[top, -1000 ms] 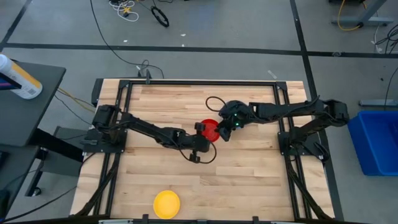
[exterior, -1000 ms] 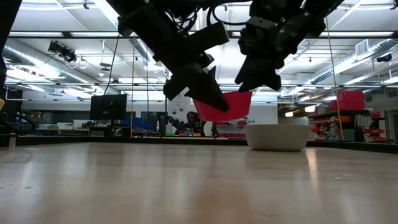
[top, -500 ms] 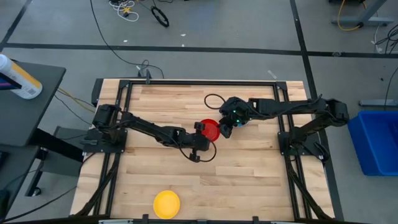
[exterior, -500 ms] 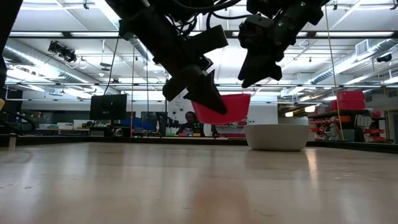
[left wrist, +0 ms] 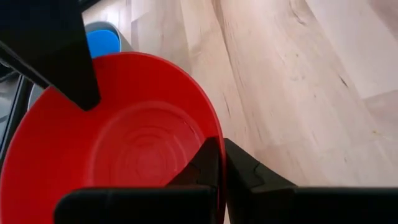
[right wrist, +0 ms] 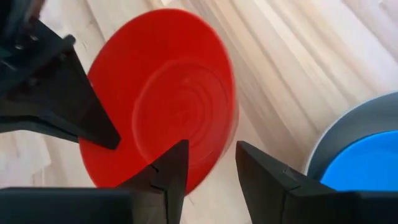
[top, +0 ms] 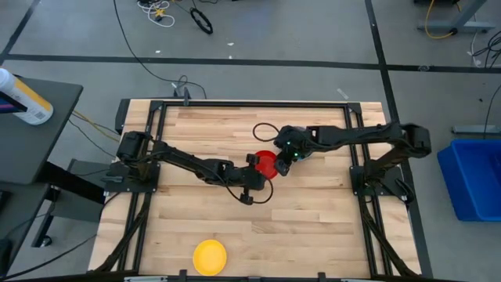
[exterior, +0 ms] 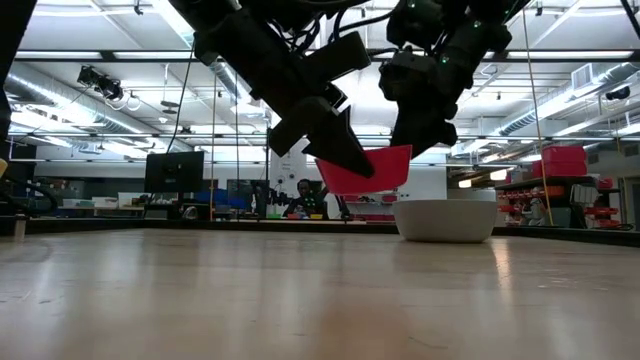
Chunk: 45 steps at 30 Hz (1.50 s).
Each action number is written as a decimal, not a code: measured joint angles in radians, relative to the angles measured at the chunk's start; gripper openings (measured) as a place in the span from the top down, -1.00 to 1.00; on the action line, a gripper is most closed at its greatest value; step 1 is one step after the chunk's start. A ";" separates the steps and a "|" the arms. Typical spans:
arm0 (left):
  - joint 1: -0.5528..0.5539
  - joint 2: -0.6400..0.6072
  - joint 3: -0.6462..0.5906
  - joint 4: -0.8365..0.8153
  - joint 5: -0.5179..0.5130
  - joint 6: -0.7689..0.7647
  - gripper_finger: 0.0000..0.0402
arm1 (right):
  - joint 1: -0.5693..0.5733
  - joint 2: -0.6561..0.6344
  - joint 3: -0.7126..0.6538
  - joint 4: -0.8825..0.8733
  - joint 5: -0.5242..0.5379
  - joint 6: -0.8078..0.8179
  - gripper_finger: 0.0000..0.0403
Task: Nest bowls inside each other
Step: Stack the red bowl on the blue bowl
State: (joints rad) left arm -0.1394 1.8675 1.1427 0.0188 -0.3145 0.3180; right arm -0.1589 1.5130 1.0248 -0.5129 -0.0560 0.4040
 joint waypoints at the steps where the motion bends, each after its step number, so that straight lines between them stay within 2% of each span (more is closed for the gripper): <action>1: 0.000 0.000 0.000 -0.002 0.000 0.000 0.97 | 0.000 0.007 0.000 0.007 -0.001 0.004 0.34; 3: 0.000 0.000 0.000 -0.003 0.000 -0.001 0.97 | 0.000 0.014 0.000 0.008 0.000 0.011 0.46; 6: 0.000 0.000 0.000 0.006 -0.009 -0.009 0.97 | 0.001 0.014 0.001 0.014 0.013 0.018 0.82; 9: 0.001 0.000 0.000 0.038 -0.011 -0.018 0.93 | 0.007 0.012 0.001 0.016 0.056 0.016 0.95; 14: -0.013 -0.002 0.002 0.097 -0.004 0.034 0.65 | 0.008 0.012 0.001 -0.006 0.051 0.002 0.98; 18: -0.046 -0.009 0.000 0.156 -0.053 0.123 0.44 | 0.008 0.012 0.000 -0.014 0.050 -0.005 0.98; 23: -0.094 -0.038 0.003 0.219 -0.195 0.194 0.20 | 0.008 0.011 0.000 -0.013 0.058 -0.009 0.99; 27: -0.118 -0.058 0.001 0.132 -0.314 0.167 0.00 | 0.002 0.011 -0.001 -0.049 0.098 -0.019 0.99; 30: -0.128 -0.068 0.000 0.068 -0.361 0.127 -0.10 | -0.020 0.011 -0.001 -0.092 0.132 -0.034 0.99; 38: -0.130 -0.071 0.000 0.023 -0.367 0.055 -0.15 | -0.100 -0.005 0.014 -0.138 0.170 -0.096 1.00; 45: -0.130 -0.070 0.000 0.023 -0.355 0.045 -0.13 | -0.181 -0.063 0.123 -0.258 0.251 -0.162 1.00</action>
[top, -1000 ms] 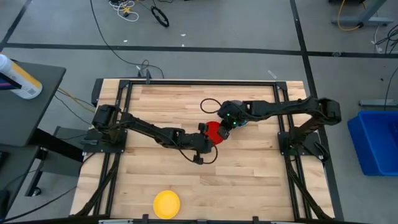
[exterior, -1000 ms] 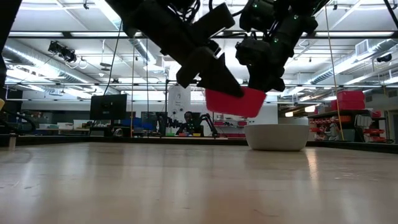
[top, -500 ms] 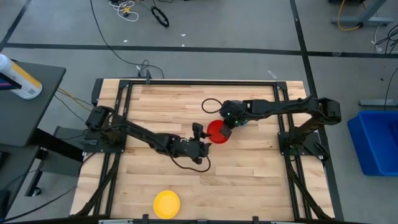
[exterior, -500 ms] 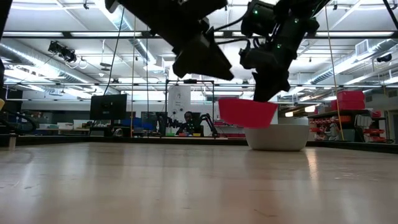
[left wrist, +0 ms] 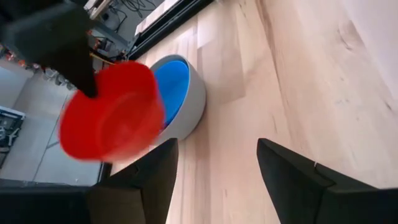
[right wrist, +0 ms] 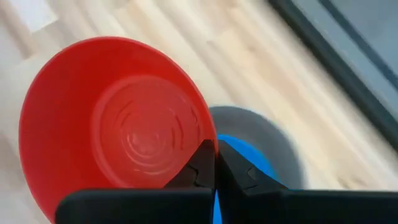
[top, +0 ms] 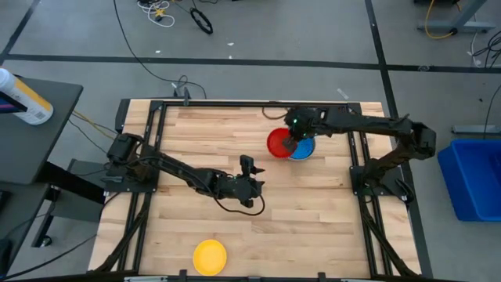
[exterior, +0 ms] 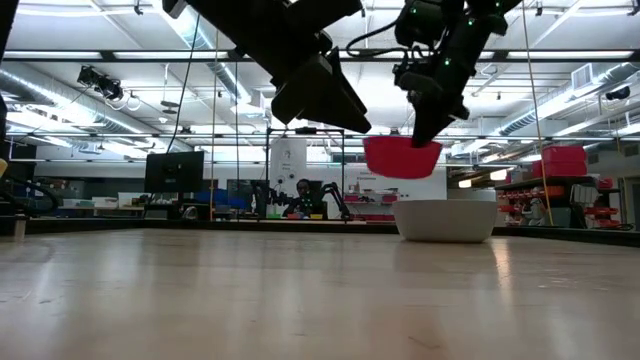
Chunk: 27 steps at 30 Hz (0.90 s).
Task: Nest bowls inside each other
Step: Stack the red bowl on the blue bowl
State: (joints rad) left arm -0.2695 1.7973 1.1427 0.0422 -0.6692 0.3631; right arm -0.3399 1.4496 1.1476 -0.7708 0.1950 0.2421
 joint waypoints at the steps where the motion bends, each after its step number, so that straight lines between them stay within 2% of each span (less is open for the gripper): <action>1: 0.000 0.000 0.000 -0.001 0.003 -0.006 -0.13 | -0.013 -0.007 0.016 -0.037 0.010 -0.006 1.00; 6: 0.001 0.000 0.000 -0.003 0.019 -0.016 -0.14 | -0.081 -0.026 0.019 -0.167 0.015 -0.012 1.00; 10: 0.001 0.000 0.000 -0.004 0.031 -0.019 -0.12 | -0.122 -0.026 -0.030 -0.179 0.012 -0.012 1.00; 15: 0.001 0.000 0.000 -0.007 0.034 -0.023 -0.12 | -0.162 -0.026 -0.100 -0.127 -0.071 -0.015 1.00; 27: 0.008 0.000 0.000 -0.006 0.063 -0.034 -0.12 | -0.204 -0.026 -0.228 0.013 -0.146 -0.009 0.99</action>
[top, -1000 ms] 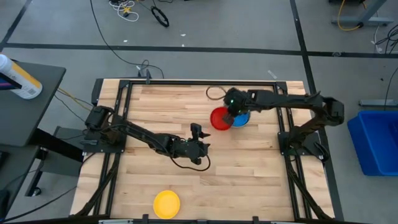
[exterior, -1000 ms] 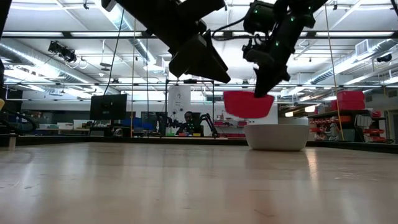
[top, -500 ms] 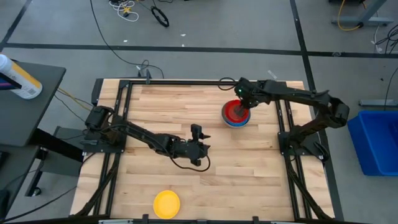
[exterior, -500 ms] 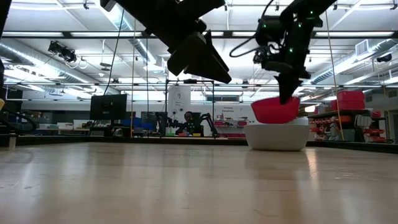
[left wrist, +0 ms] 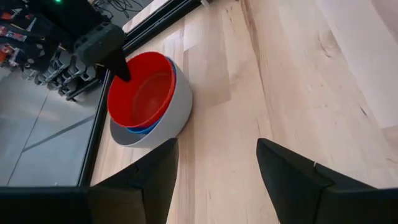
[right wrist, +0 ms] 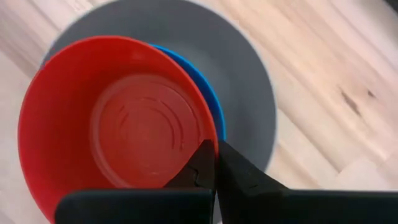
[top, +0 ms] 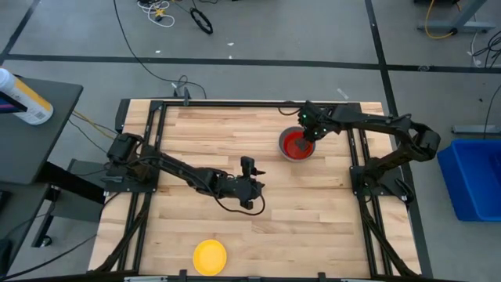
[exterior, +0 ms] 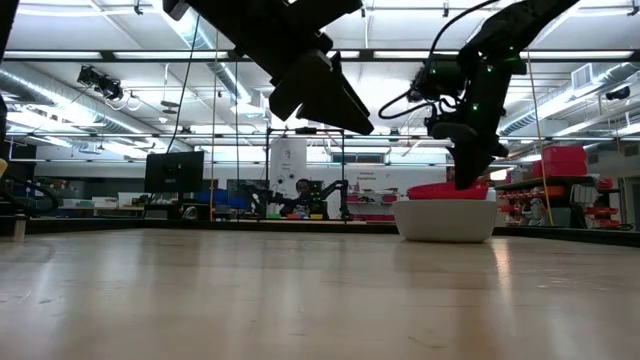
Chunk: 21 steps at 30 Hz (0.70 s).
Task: Nest bowls inside each other
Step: Stack the red bowl on the blue bowl, then stack the yellow bowl on the red bowl
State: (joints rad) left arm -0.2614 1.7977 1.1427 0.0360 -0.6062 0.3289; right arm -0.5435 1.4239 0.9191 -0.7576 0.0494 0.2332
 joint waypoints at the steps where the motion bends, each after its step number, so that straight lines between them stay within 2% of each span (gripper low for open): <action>1: 0.001 0.000 0.000 0.000 0.001 -0.001 -0.12 | -0.001 0.000 -0.007 0.006 0.000 0.004 0.97; 4: 0.001 0.000 0.000 0.000 0.001 -0.001 -0.12 | 0.000 0.001 -0.012 0.010 -0.008 0.006 0.78; 7: 0.003 0.000 0.000 0.000 0.001 -0.001 -0.12 | 0.000 0.001 -0.012 0.022 -0.003 0.012 0.50; 13: 0.015 0.000 0.000 -0.002 -0.001 0.000 -0.12 | 0.000 0.001 -0.012 0.029 0.089 0.033 0.01; 16: 0.022 0.000 0.000 -0.018 -0.015 0.012 -0.12 | 0.000 0.001 -0.012 0.031 0.145 0.046 -0.09; 19: 0.028 0.000 0.000 -0.070 -0.099 0.027 -0.12 | 0.019 0.001 0.000 0.037 0.176 0.047 -0.11; 21: 0.032 -0.001 0.001 -0.165 -0.158 0.010 -0.12 | 0.047 0.001 0.024 0.056 0.184 0.047 -0.10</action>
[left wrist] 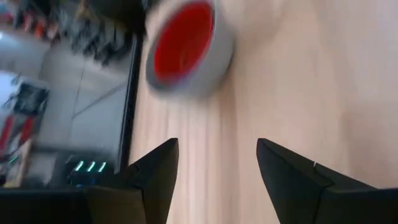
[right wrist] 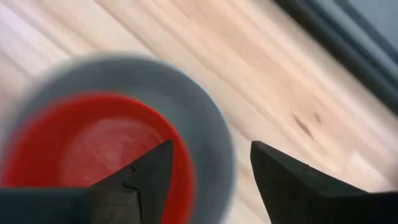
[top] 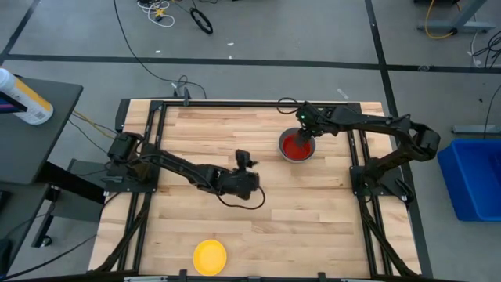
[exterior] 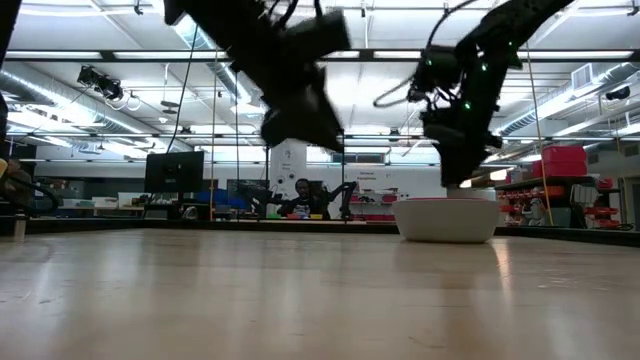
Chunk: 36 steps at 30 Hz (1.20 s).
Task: Nest bowls inside each other
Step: Stack the yellow bowl on the red bowl
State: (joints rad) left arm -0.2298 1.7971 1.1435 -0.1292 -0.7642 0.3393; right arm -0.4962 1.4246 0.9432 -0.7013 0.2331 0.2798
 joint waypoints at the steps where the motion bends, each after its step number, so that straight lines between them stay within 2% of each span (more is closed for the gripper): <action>1: 0.000 -0.005 0.000 -0.081 -0.010 -0.032 -0.12 | 0.019 0.000 0.014 0.005 0.000 0.000 -0.08; 5: -0.011 -0.029 -0.005 -0.429 -0.012 -0.238 -0.12 | 0.117 0.000 0.077 0.027 0.000 0.000 -0.01; 8: -0.061 -0.063 -0.026 -0.638 -0.003 -0.372 -0.12 | 0.194 0.000 0.120 0.058 -0.001 0.000 0.02; 11: -0.142 -0.108 -0.035 -0.785 0.063 -0.476 -0.12 | 0.263 0.000 0.160 0.087 0.000 0.003 0.02; 14: -0.239 -0.168 -0.035 -0.864 0.162 -0.551 -0.12 | 0.317 -0.001 0.179 0.094 -0.002 0.019 0.00; 21: -0.412 -0.326 -0.034 -0.818 0.395 -0.684 -0.12 | 0.428 -0.001 0.182 0.108 -0.005 0.110 -0.02; 25: -0.472 -0.346 -0.034 -0.678 0.531 -0.758 -0.12 | 0.512 -0.001 0.182 0.108 0.002 0.175 0.00; 29: -0.541 -0.291 -0.032 -0.503 0.551 -0.812 -0.12 | 0.591 -0.001 0.182 0.115 0.043 0.226 -0.01; 36: -0.557 -0.154 -0.034 -0.432 0.509 -0.898 -0.12 | 0.678 -0.001 0.182 0.116 0.062 0.285 -0.01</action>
State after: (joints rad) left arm -0.7871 1.6430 1.1095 -0.5610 -0.2554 -0.5589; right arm 0.1814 1.4239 1.1248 -0.5858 0.2952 0.5645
